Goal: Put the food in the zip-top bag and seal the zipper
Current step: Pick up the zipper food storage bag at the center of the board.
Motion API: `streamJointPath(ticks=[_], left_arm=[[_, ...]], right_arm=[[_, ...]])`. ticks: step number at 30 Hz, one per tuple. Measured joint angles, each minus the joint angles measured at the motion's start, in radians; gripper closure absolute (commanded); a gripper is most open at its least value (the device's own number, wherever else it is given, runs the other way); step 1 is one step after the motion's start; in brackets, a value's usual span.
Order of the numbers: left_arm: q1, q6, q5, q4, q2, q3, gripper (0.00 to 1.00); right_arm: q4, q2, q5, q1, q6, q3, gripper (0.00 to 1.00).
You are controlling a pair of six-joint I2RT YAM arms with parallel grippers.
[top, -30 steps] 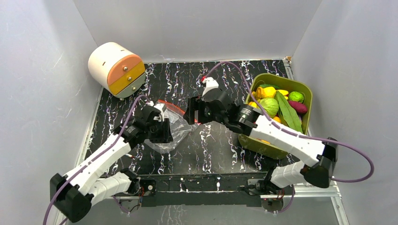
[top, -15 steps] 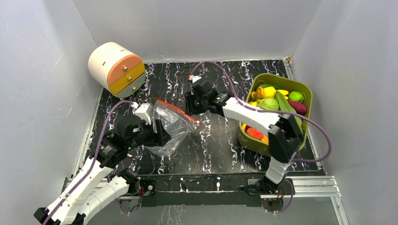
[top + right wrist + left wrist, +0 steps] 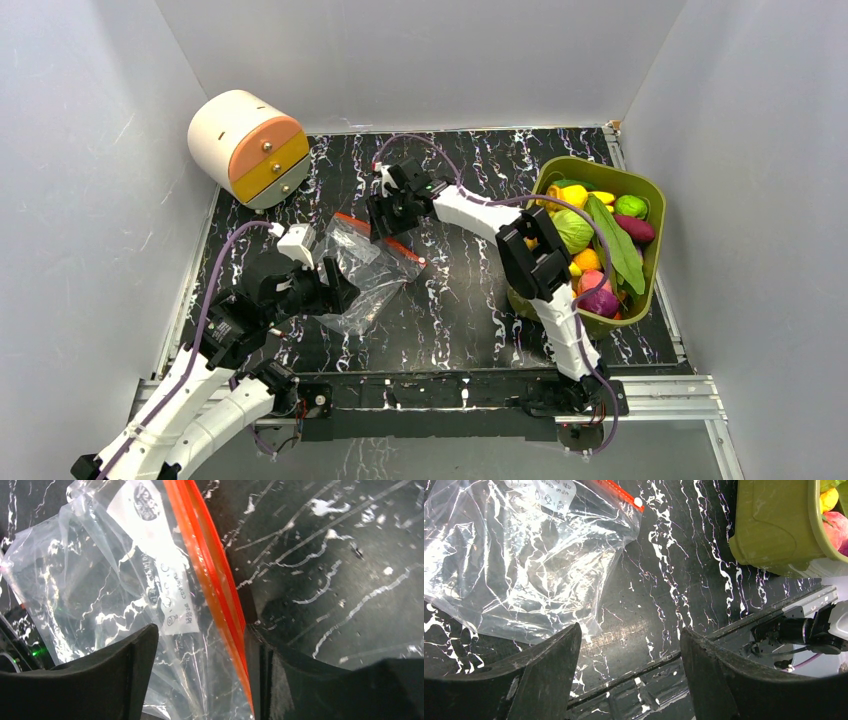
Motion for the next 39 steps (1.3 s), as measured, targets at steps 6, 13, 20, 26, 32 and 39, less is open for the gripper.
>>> streamJointPath(ticks=[6, 13, 20, 26, 32, 39], left_arm=[[0.000, -0.001, -0.006, 0.000, 0.004, 0.000, 0.29], [0.000, -0.004, -0.010, 0.000, 0.003, 0.000, 0.28], [0.000, -0.005, -0.014, -0.001, 0.004, 0.000, 0.28], [0.000, -0.008, -0.019, -0.001, 0.004, 0.000, 0.28], [0.000, -0.008, -0.024, -0.003, 0.004, 0.000, 0.28], [0.000, -0.010, -0.026, -0.004, 0.009, 0.000, 0.28]], right_arm=[[0.005, 0.059, -0.114, -0.014, -0.030, 0.044, 0.30], [0.007, 0.071, -0.202, -0.035, -0.066, 0.043, 0.51], [0.025, 0.071, -0.241, -0.040, -0.079, 0.012, 0.67], [0.031, 0.071, -0.278, -0.044, -0.084, -0.007, 0.79], [0.032, 0.071, -0.309, -0.045, -0.099, -0.011, 1.00], [0.038, 0.029, -0.318, -0.048, -0.105, -0.079, 1.00]])
